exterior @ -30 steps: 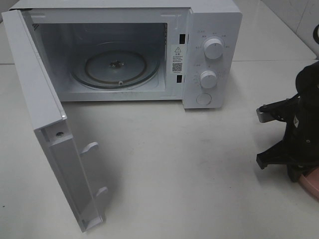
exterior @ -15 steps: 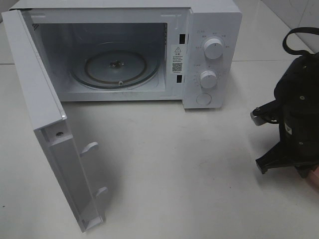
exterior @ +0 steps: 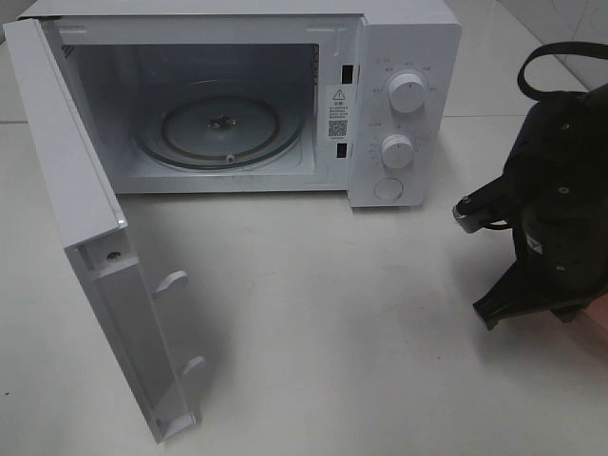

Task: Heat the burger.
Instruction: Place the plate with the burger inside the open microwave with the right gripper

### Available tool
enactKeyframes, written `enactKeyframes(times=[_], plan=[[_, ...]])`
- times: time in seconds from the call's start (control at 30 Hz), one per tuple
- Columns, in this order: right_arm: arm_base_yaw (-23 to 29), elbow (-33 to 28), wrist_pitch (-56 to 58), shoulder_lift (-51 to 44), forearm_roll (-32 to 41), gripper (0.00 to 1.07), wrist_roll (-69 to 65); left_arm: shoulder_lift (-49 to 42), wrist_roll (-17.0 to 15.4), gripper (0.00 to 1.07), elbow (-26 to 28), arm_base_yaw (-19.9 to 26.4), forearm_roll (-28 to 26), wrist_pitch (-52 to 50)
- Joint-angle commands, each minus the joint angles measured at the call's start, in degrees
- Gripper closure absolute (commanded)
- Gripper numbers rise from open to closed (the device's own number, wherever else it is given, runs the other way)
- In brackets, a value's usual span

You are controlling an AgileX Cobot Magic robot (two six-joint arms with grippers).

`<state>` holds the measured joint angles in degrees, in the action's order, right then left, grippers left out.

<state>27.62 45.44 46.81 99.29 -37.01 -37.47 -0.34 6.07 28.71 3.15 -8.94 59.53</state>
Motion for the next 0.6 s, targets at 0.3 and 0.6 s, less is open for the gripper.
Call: enactKeyframes(times=[0.3,0.6], plan=[[6.19,-0.06,7.79,-4.81,-3.5,1.07,0.29,-1.26,-0.29,0.07,-0.29,0.11,-0.29,-0.63],[14.38,-0.06,9.22,-7.56,-3.55,1.07,1.55,-1.26,-0.29,0.07,-0.29,0.11,-0.29,-0.63]])
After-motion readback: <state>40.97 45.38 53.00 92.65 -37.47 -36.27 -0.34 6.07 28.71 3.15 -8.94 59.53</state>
